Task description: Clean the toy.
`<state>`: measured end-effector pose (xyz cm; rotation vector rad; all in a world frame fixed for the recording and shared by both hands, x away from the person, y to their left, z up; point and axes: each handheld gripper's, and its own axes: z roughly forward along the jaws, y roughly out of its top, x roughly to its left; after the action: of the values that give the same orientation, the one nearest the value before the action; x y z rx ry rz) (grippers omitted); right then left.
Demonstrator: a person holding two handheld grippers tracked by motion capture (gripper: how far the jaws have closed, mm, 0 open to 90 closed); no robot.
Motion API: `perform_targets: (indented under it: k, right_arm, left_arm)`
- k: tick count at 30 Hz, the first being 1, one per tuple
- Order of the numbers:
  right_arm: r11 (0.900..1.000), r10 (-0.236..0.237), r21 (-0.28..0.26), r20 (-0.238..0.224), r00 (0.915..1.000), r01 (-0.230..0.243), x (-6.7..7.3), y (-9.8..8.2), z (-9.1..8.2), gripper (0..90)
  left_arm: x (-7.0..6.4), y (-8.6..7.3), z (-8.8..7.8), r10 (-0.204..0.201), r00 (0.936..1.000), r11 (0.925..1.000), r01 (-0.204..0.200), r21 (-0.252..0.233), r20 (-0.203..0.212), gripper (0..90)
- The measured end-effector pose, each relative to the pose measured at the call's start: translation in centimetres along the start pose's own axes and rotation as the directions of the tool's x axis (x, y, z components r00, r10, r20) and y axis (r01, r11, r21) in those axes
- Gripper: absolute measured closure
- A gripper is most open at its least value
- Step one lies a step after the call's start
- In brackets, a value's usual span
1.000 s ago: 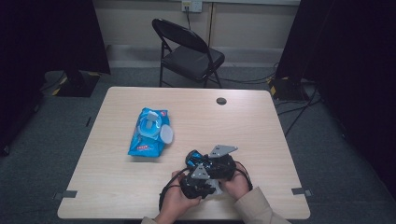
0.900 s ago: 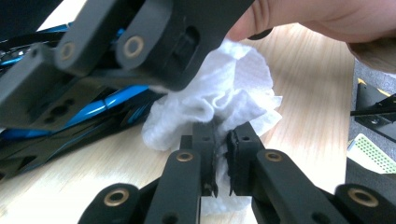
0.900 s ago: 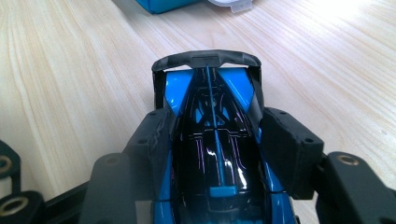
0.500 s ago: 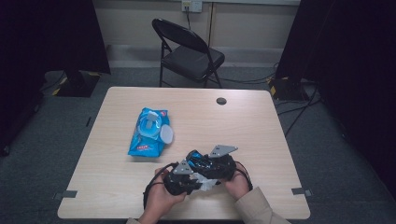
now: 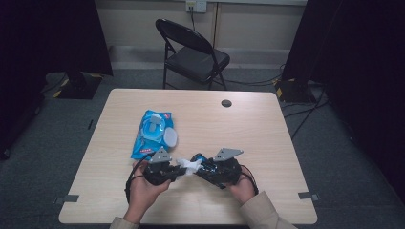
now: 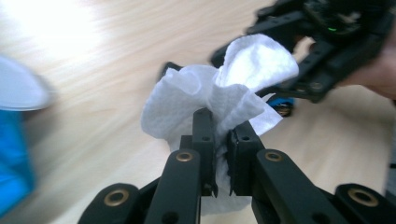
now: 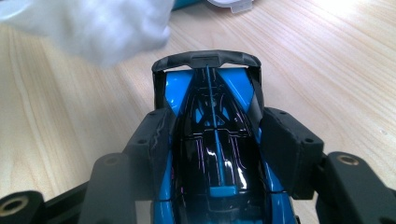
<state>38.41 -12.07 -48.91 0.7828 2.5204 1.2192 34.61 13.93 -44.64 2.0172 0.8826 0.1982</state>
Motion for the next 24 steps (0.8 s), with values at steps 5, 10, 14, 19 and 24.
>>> perform_targets:
  k: [5, 10, 14, 19, 24]
  right_arm:
    - [1.000, -0.001, -0.001, 0.000, 1.0000, 0.001, 0.0, 0.0, 0.0, 42.9]
    - [1.000, -0.001, -0.004, 0.002, 1.0000, 0.001, 0.0, 0.0, 0.0, 42.8]
    - [1.000, 0.000, -0.004, 0.001, 1.0000, 0.000, 0.0, 0.0, 0.0, 42.9]
    - [1.000, -0.002, -0.004, 0.002, 1.0000, 0.002, 0.0, 0.0, 0.0, 42.9]
    - [1.000, -0.003, -0.004, 0.002, 1.0000, 0.003, 0.0, 0.0, 0.0, 42.9]
  left_arm:
    - [1.1, -0.3, 1.1, -0.020, 0.9982, 0.9994, 0.021, 0.028, -0.056, 83.7]
    - [1.9, -1.1, 2.6, -0.063, 0.9925, 0.9970, 0.068, 0.037, -0.104, 83.6]
    - [1.7, -1.4, 3.9, -0.051, 0.9915, 0.9943, 0.062, 0.087, -0.120, 83.3]
    - [0.8, -1.4, 5.1, -0.009, 0.9943, 0.9912, 0.023, 0.131, -0.106, 83.3]
    - [0.2, -1.3, 5.6, 0.022, 0.9941, 0.9886, -0.006, 0.150, -0.106, 83.4]
